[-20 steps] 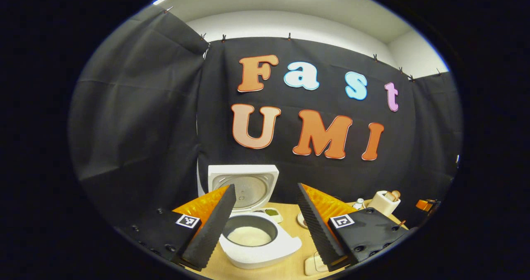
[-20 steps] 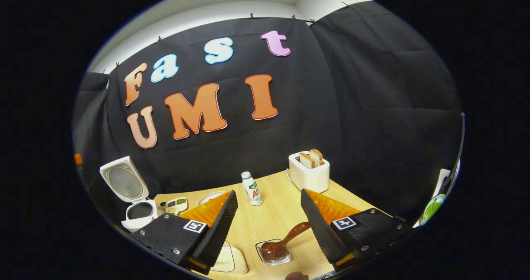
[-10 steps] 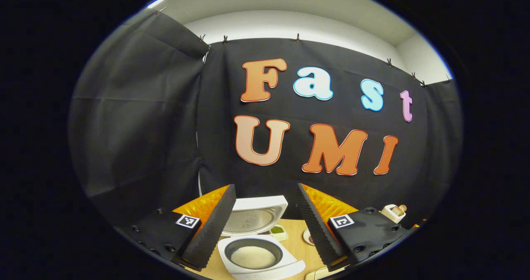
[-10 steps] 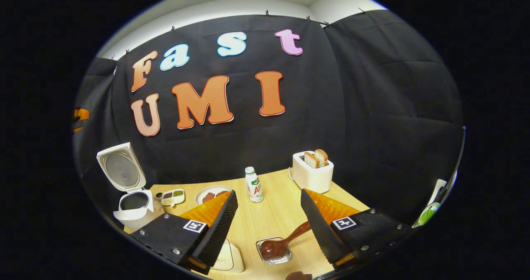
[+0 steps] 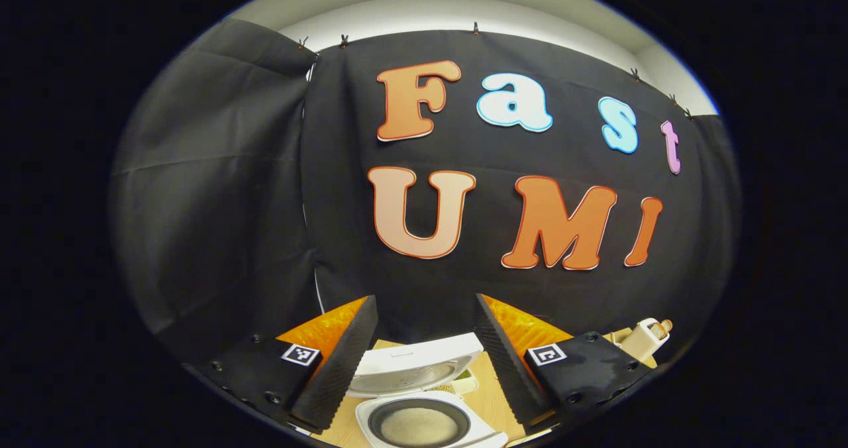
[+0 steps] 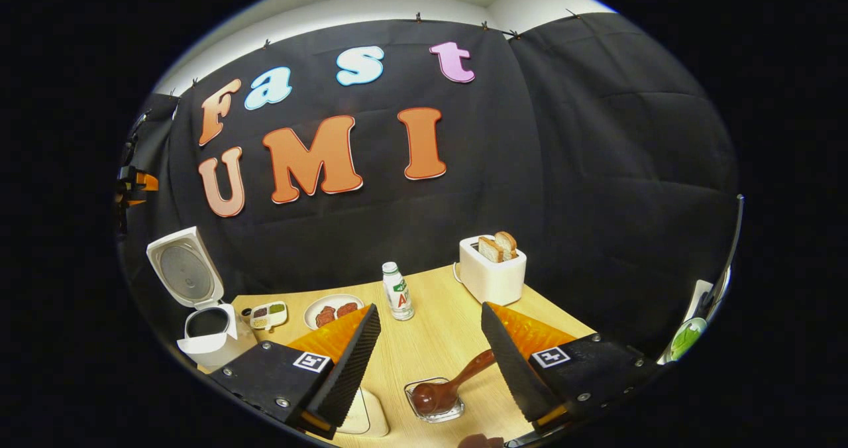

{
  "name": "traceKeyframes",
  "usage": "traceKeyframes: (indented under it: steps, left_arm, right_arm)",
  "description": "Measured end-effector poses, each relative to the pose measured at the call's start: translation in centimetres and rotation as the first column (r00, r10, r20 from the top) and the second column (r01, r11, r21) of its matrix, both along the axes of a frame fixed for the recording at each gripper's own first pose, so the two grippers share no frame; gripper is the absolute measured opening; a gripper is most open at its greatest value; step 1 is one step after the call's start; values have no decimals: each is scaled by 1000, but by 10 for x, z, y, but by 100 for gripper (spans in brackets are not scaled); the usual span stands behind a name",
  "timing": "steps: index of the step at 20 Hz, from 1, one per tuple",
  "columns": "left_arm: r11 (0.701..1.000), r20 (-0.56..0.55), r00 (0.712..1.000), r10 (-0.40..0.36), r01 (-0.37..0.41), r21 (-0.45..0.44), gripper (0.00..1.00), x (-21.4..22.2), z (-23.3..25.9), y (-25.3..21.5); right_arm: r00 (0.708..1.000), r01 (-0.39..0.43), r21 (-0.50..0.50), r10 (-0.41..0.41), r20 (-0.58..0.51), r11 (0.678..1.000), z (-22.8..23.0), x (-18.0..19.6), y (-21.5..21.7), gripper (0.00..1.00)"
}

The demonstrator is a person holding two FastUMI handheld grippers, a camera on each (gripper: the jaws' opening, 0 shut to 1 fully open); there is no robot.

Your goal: Close the left gripper, press the button to open the rice cooker; take a wooden spoon from the chopstick holder with the right hand, scoop a spoonful of rice and pour it into the rice cooker, then put the wooden spoon back into the chopstick holder.

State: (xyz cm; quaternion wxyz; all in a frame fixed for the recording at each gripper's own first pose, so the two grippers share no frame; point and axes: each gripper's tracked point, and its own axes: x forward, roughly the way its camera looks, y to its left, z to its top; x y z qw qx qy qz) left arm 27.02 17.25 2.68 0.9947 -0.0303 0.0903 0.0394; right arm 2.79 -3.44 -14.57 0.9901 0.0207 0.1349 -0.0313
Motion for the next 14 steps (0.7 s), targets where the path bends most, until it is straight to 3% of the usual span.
traceKeyframes:
  steps: [7,14]
  left_arm:
    - [998,-143,989,21,-29,-53,99,54,-69,11]
    - [993,-244,967,75,-94,-68,99,61,-113,30]
  right_arm:
    - [999,43,-2,-43,-24,999,-11,12,-12,95]
    - [999,10,-17,-11,-31,1000,-11,24,-5,95]
